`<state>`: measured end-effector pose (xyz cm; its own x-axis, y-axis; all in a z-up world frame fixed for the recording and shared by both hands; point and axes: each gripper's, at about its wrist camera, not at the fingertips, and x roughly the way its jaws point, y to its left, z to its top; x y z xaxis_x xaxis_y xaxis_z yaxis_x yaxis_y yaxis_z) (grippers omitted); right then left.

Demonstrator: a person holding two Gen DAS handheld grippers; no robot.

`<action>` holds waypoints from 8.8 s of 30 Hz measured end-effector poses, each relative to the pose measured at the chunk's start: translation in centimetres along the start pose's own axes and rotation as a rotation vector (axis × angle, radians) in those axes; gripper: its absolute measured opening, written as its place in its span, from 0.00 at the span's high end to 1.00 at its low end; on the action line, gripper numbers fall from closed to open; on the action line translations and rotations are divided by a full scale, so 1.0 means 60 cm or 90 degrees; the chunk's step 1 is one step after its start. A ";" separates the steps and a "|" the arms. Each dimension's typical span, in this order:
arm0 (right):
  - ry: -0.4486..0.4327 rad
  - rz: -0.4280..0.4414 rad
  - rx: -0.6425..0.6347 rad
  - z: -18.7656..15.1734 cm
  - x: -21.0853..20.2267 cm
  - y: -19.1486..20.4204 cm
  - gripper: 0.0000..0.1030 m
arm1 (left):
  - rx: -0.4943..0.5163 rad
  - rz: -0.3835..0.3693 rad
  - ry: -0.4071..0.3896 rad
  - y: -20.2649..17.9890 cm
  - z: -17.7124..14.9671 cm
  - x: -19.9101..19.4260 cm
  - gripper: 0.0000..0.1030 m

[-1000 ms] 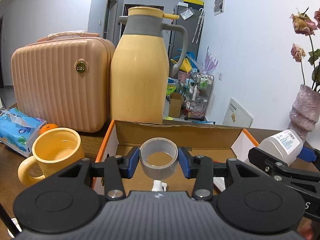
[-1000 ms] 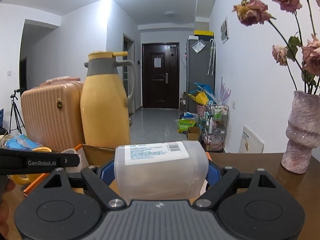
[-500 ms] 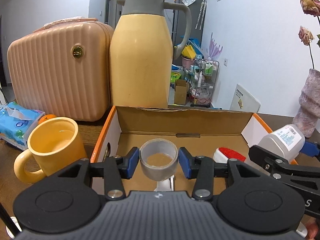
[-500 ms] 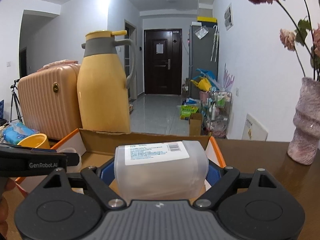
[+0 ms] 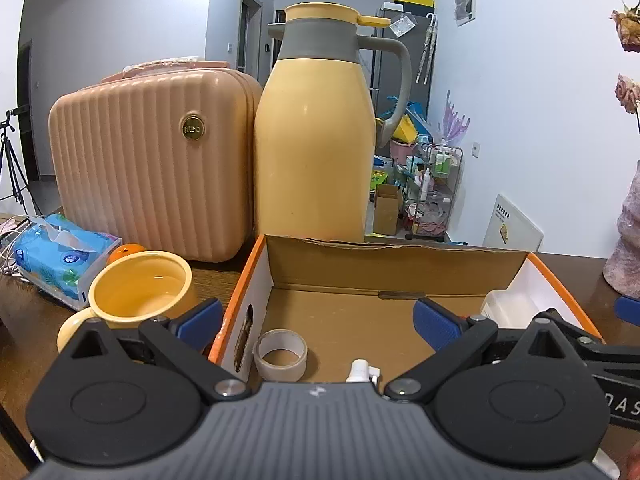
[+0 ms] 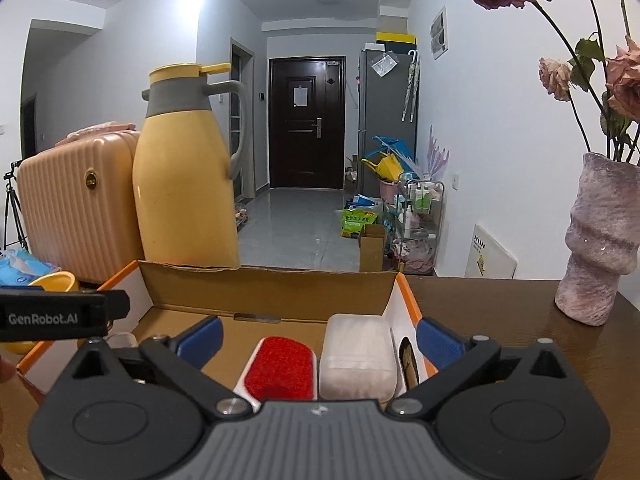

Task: Organize rigid objects
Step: 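Lower the clear lid and white bottle into the box and open both grippers, then withdraw both grippers from the box toward the caps on the table, then grasp the blue-rimmed white lid with the left gripper while the right grasps the blue threaded cap, then carry the blue-rimmed lid and blue cap over the cardboard box with both grippers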

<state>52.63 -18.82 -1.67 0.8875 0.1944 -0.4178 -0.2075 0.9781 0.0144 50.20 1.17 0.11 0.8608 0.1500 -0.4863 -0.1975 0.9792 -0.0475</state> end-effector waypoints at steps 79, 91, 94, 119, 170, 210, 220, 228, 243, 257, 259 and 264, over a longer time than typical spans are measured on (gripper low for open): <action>-0.105 -0.055 -0.016 -0.237 -0.391 0.014 0.00 | 0.037 -0.072 -0.006 0.106 -0.215 -0.304 0.00; -0.063 -0.069 -0.006 -0.244 -0.385 0.010 0.00 | 0.047 -0.076 0.019 0.116 -0.240 -0.295 0.00; -0.049 -0.066 -0.006 -0.243 -0.380 0.004 0.00 | 0.046 -0.080 0.021 0.116 -0.239 -0.294 0.00; 0.145 0.015 -0.070 -0.218 -0.192 -0.070 0.34 | 0.030 -0.074 0.083 0.125 -0.239 -0.249 0.00; -0.024 0.025 0.049 -0.222 -0.317 -0.036 0.49 | 0.061 -0.058 0.089 0.103 -0.242 -0.218 0.35; -0.104 0.052 0.047 -0.116 -0.304 0.005 0.49 | 0.054 -0.111 -0.066 0.033 -0.135 -0.302 0.35; -0.101 0.053 0.066 -0.078 -0.240 -0.006 0.49 | 0.025 -0.100 -0.078 0.017 -0.089 -0.248 0.35; -0.095 0.055 0.069 -0.060 -0.185 -0.013 0.49 | 0.018 -0.087 -0.074 0.007 -0.071 -0.202 0.35; -0.083 0.049 0.083 -0.033 -0.106 -0.027 0.49 | 0.014 -0.073 -0.076 -0.005 -0.041 -0.128 0.35; -0.059 0.046 0.078 -0.026 -0.047 -0.028 0.49 | 0.018 -0.061 -0.057 -0.016 -0.021 -0.061 0.35; -0.055 0.045 0.077 -0.024 -0.038 -0.029 0.49 | 0.018 -0.058 -0.054 -0.015 -0.019 -0.052 0.35; -0.046 0.046 0.072 -0.019 -0.018 -0.030 0.49 | 0.017 -0.052 -0.048 -0.011 -0.014 -0.034 0.35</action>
<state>51.55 -20.87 -2.29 0.8999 0.2655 -0.3459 -0.2278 0.9627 0.1462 48.16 0.11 0.38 0.9067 0.0784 -0.4144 -0.1135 0.9917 -0.0607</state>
